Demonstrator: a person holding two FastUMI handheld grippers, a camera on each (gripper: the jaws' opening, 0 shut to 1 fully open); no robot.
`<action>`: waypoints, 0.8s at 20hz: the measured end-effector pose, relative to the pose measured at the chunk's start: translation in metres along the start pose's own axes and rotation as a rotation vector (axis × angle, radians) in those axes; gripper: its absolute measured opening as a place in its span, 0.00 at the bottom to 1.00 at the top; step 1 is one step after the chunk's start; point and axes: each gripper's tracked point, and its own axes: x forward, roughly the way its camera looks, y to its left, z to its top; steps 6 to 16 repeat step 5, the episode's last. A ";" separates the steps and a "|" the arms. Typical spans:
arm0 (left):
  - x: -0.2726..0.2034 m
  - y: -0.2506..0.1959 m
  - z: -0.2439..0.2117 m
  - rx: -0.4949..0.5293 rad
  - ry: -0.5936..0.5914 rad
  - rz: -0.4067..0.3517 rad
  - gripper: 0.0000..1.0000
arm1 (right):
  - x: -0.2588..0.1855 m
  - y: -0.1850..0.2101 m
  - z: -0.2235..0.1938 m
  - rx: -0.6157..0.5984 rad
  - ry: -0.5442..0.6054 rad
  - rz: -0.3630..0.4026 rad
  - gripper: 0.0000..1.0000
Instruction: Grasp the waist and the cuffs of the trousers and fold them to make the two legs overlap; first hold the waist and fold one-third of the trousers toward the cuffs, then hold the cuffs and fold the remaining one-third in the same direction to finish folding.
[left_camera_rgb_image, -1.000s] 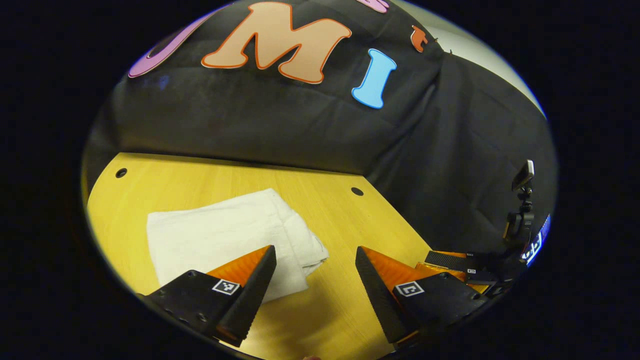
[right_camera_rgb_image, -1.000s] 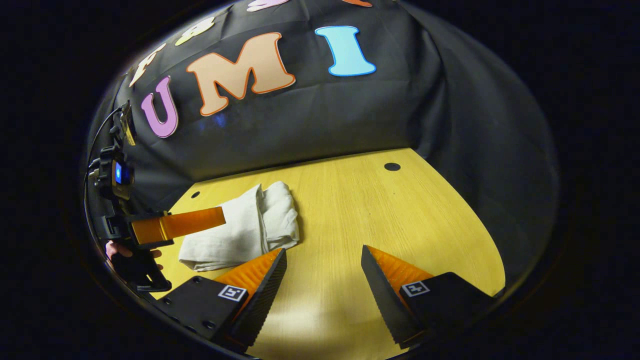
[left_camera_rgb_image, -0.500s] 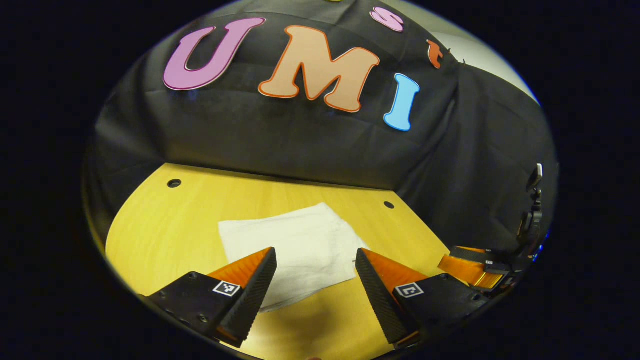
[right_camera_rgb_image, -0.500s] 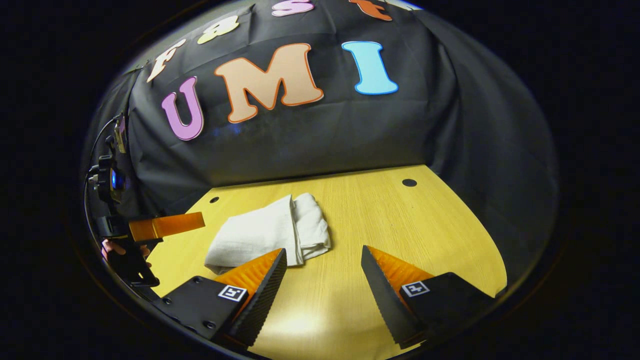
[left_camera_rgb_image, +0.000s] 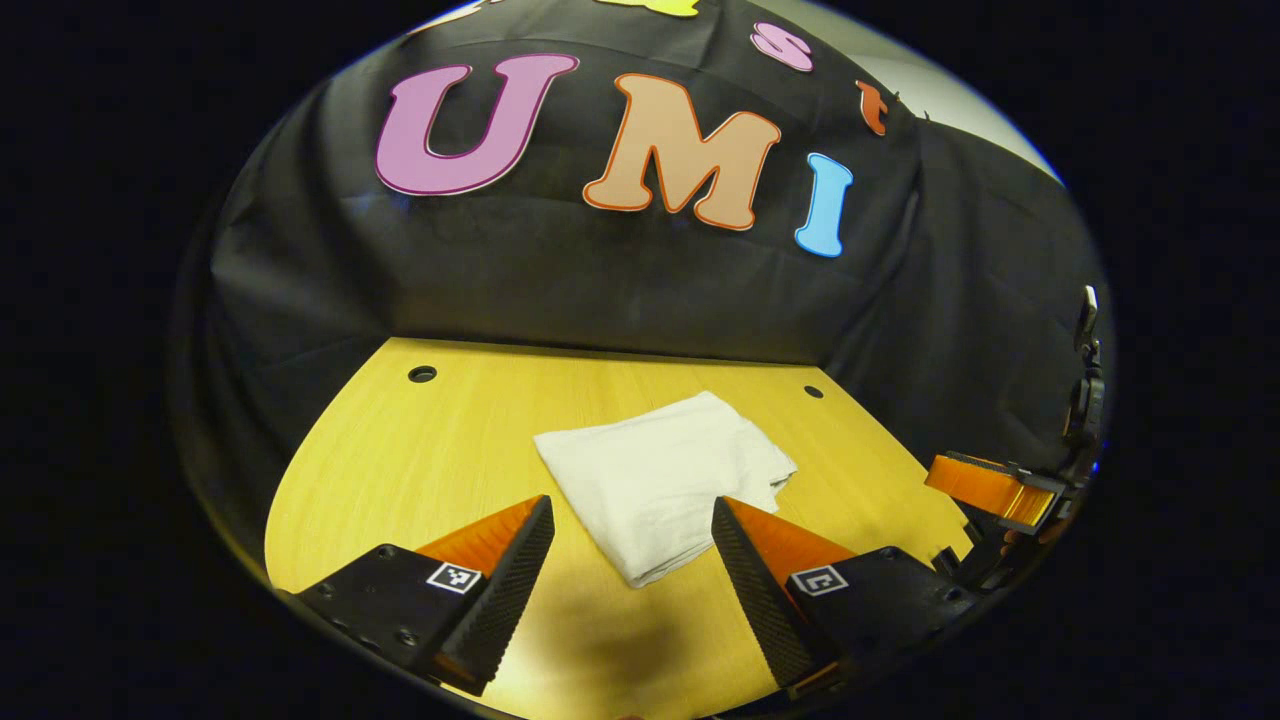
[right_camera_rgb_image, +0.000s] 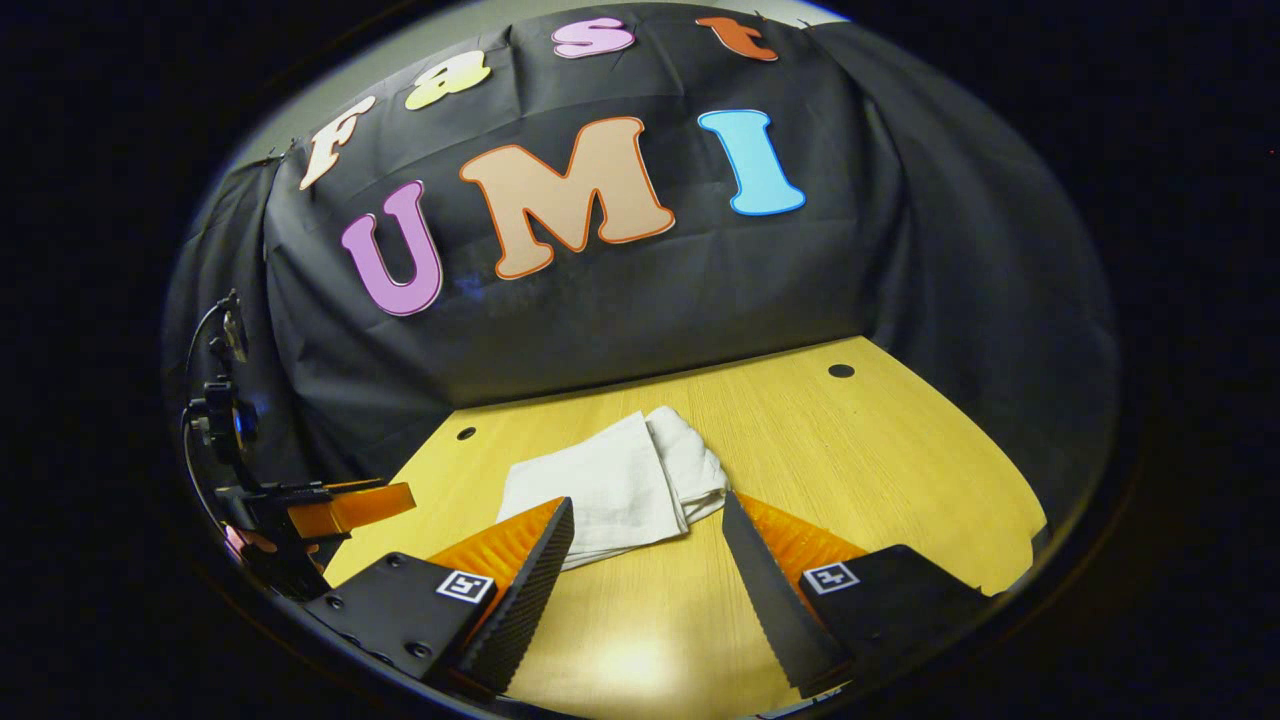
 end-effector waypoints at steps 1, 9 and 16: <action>-0.003 0.005 -0.003 0.005 0.009 0.000 0.96 | -0.002 0.002 -0.003 -0.005 -0.005 -0.012 0.97; -0.007 0.020 -0.012 0.038 0.036 0.007 0.96 | -0.012 0.006 -0.013 -0.009 -0.013 -0.047 0.97; -0.007 0.020 -0.012 0.038 0.036 0.007 0.96 | -0.012 0.006 -0.013 -0.009 -0.013 -0.047 0.97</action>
